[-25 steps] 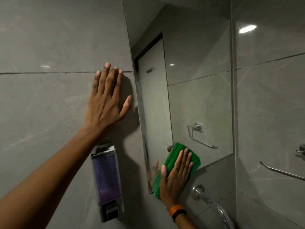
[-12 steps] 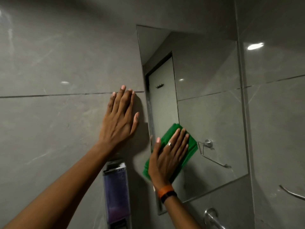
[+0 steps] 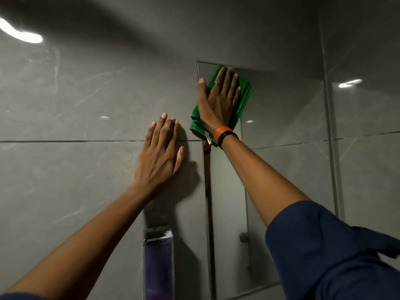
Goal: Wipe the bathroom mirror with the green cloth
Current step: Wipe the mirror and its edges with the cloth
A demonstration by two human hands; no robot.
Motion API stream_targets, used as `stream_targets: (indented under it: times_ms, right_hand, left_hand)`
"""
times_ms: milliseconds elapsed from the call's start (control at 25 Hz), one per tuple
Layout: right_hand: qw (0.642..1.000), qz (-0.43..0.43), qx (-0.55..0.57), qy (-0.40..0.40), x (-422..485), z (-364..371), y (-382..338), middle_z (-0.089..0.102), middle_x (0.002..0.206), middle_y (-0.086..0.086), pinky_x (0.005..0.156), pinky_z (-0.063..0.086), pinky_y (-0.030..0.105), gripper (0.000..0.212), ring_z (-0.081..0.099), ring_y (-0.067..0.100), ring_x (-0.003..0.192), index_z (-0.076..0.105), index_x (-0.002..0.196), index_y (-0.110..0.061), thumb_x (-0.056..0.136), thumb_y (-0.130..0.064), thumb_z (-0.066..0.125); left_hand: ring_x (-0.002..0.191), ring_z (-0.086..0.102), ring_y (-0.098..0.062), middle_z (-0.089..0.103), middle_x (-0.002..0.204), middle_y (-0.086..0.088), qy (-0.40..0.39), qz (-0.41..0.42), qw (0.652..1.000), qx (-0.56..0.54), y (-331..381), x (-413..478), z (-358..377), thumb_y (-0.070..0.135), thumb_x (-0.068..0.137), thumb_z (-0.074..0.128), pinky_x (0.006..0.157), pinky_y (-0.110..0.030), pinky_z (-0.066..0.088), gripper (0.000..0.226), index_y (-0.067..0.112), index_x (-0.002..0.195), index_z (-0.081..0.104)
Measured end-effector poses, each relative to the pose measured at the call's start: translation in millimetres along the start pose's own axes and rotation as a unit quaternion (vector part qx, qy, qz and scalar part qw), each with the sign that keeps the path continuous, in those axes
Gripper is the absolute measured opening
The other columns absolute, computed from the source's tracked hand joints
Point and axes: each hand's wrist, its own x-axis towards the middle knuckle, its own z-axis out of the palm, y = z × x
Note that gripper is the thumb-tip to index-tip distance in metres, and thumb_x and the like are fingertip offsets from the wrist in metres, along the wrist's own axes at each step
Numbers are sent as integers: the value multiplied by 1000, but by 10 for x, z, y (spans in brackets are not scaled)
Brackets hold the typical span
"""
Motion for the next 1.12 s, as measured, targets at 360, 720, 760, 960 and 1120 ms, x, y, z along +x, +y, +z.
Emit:
stream_targets:
  times_ms: [360, 720, 760, 960, 1120]
  right_hand:
    - [988, -75, -136, 20, -233, 17, 363, -3, 172, 12, 131, 0, 52, 72, -6, 28, 159, 3, 163, -17, 105, -54, 28]
    - [992, -96, -70, 40, 445, 94, -80, 14, 171, 12, 131, 6, 50, 73, 8, 27, 159, 13, 161, -11, 104, -50, 38]
    - [993, -108, -44, 26, 529, 90, -154, 16, 171, 12, 131, 6, 49, 75, 10, 26, 159, 15, 161, -10, 103, -50, 41]
    - [978, -187, -78, 57, 547, 87, -191, 31, 164, 16, 128, 15, 59, 58, 21, 36, 154, 46, 150, -14, 101, -45, 45]
    - [981, -153, -112, 47, 394, 163, -247, 35, 164, 12, 127, 17, 58, 56, 24, 36, 153, 42, 153, -22, 103, -47, 43]
  left_hand:
    - [153, 20, -34, 33, 160, -26, -15, 13, 1000, 24, -9, -6, 24, 43, 103, 25, 127, -47, 12, 69, -4, 153, 29]
    - [150, 28, -36, 41, 155, -26, 21, 37, 999, 19, -130, 237, -100, 39, 101, 30, 125, -49, 19, 65, -3, 150, 37]
    - [150, 29, -36, 42, 155, -26, 23, 37, 999, 23, -184, 283, -148, 39, 101, 31, 125, -49, 19, 64, -3, 150, 37]
    - [151, 28, -38, 41, 155, -26, -4, 21, 998, 67, -548, 321, -381, 39, 102, 30, 124, -56, 25, 65, -4, 150, 37]
    - [151, 26, -39, 40, 155, -27, -50, -1, 993, 109, -889, 228, -555, 43, 102, 24, 125, -56, 21, 69, -4, 150, 35]
